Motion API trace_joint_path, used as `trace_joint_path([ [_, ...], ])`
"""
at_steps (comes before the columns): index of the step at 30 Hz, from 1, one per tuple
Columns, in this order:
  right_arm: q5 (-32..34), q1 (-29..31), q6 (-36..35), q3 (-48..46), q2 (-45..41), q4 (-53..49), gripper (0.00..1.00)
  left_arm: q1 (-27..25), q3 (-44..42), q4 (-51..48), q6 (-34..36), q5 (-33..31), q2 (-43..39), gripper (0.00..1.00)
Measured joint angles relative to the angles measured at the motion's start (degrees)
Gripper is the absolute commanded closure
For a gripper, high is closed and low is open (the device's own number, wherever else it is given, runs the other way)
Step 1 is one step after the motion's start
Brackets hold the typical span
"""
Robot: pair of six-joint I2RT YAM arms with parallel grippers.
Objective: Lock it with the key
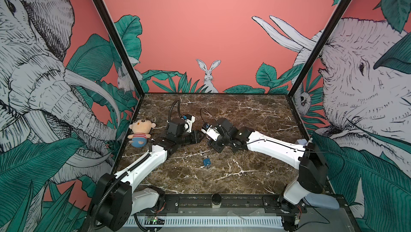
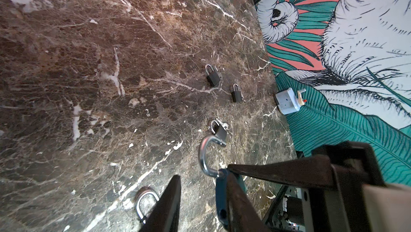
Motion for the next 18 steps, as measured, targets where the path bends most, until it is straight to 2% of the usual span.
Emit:
trace_joint_path([
  [18,0.00,0.46,-0.04,0.00,-0.13,-0.02,0.92,-0.50,0.96,3.61,-0.07,1.18,4.37,0.66],
])
